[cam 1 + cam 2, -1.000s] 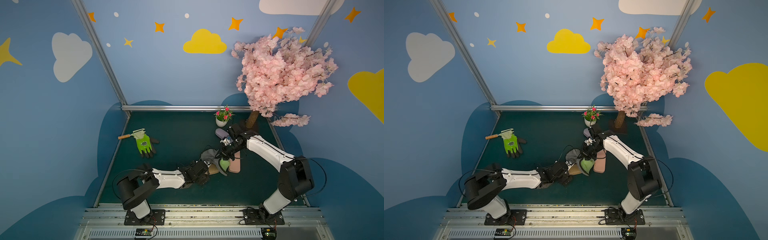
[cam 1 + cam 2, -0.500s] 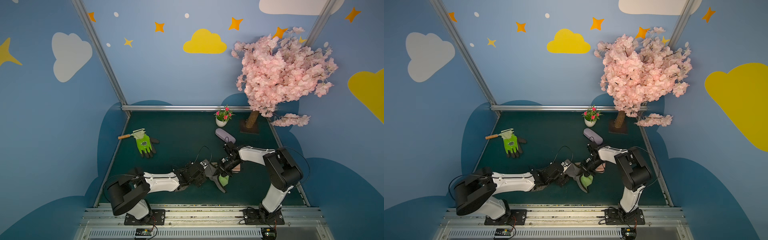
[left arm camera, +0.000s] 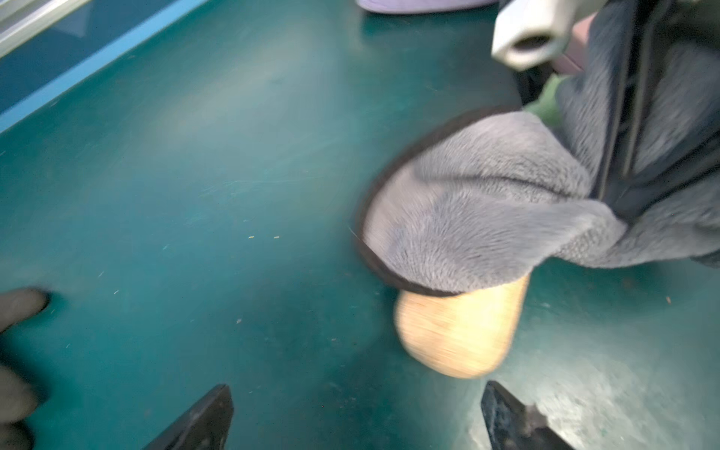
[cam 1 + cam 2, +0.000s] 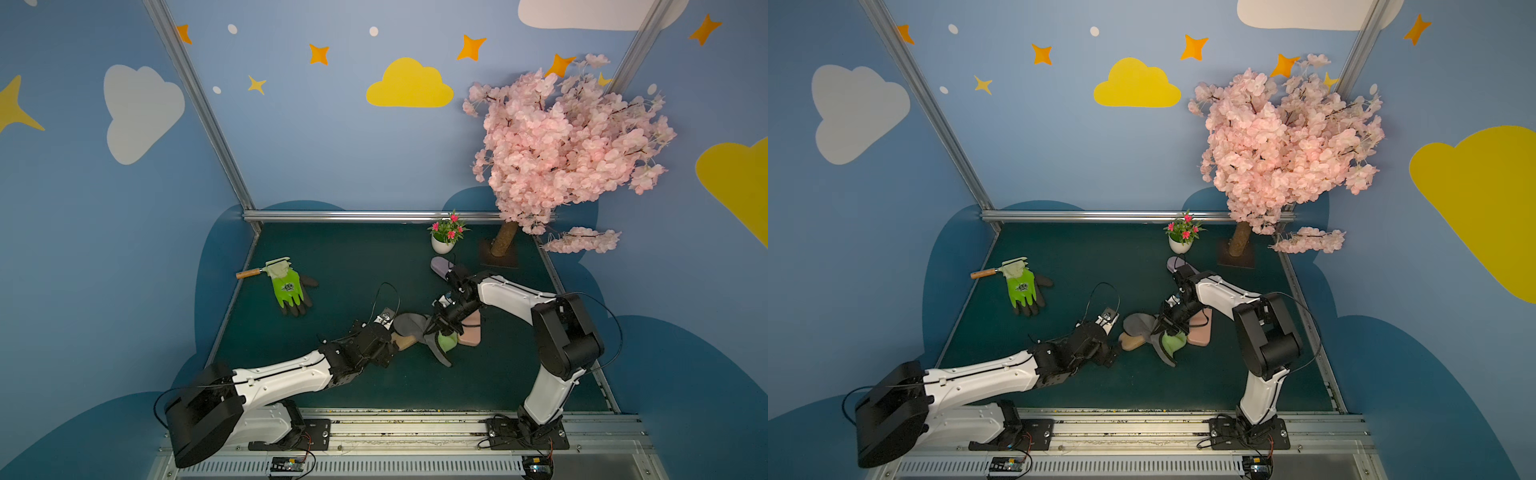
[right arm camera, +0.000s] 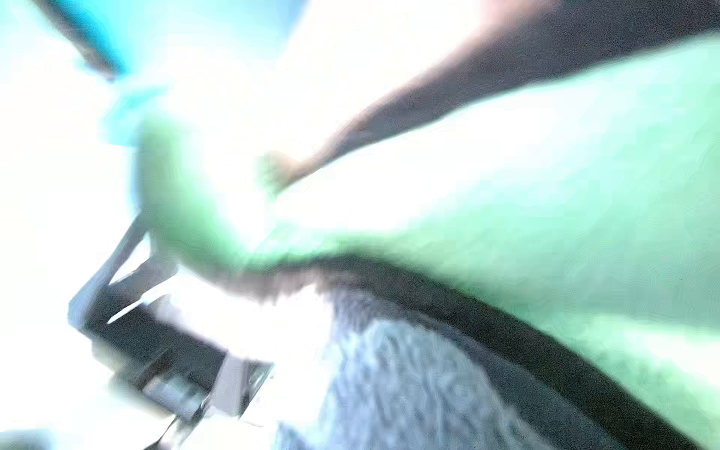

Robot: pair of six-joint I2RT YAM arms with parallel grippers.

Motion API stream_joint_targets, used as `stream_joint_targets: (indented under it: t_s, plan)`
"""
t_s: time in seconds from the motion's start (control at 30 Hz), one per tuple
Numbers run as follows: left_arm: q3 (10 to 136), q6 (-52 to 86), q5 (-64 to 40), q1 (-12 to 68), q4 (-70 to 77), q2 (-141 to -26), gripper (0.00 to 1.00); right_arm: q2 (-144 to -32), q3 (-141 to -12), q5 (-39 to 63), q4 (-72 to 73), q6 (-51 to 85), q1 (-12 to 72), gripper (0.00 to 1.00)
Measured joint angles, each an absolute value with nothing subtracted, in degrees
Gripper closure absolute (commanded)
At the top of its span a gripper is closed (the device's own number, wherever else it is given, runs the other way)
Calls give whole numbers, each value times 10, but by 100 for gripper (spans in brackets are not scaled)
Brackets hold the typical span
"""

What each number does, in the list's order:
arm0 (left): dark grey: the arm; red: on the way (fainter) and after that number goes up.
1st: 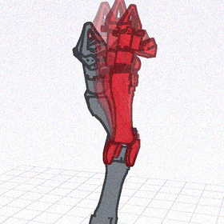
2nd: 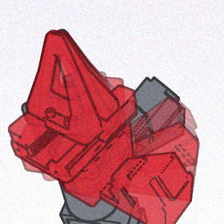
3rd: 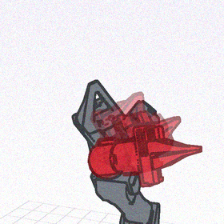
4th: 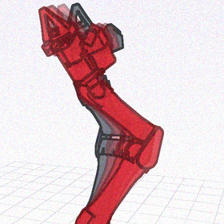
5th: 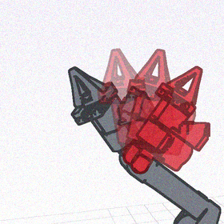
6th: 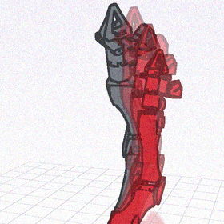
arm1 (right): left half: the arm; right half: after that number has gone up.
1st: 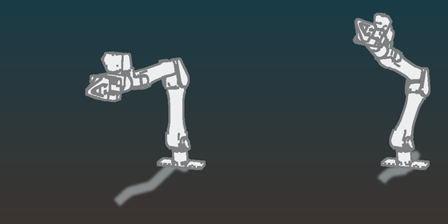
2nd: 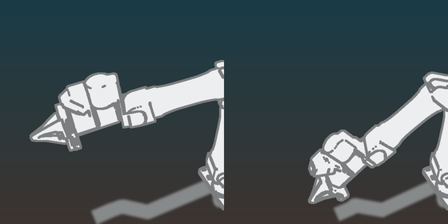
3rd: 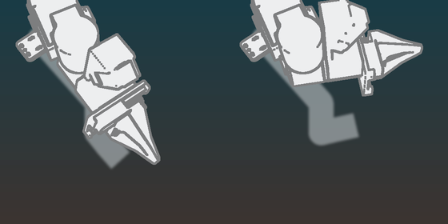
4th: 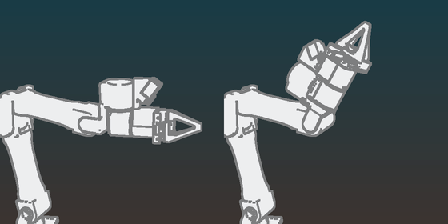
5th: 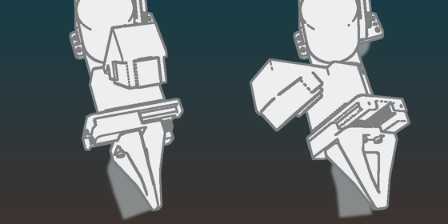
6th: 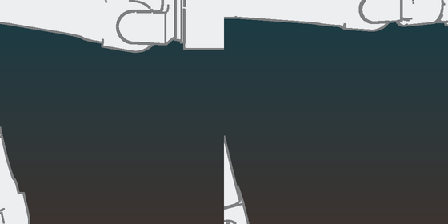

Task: Wipe the eyeglass case
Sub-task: Pick up the eyeglass case from the center of the board.

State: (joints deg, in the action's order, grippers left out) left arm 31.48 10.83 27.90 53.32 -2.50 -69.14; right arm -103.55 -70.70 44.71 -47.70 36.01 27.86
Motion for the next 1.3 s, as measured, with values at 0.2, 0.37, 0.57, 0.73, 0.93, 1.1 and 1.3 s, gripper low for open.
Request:
stream_joint_targets:
  t_s: [0.2, 0.37, 0.57, 0.73, 0.93, 1.1, 1.3]
  plan:
    - [280, 148, 265, 481, -17, -619, 3, -993, -768, 417, -507, 354, 256, 100]
    - [274, 150, 237, 476, -10, -592, 7, -969, -710, 399, -497, 403, 242, 100]
    - [277, 140, 175, 476, 13, -645, 5, -972, -670, 375, -455, 453, 257, 100]
    - [308, 111, 109, 498, 24, -752, 0, -971, -733, 338, -468, 442, 265, 100]
    - [386, 60, 82, 516, 20, -864, 0, -965, -721, 335, -461, 441, 270, 100]
    - [434, 27, 67, 516, 20, -916, 2, -965, -692, 333, -458, 447, 275, 100]
    - [432, 2, 50, 516, 22, -932, 21, -978, -701, 344, -455, 449, 277, 100]
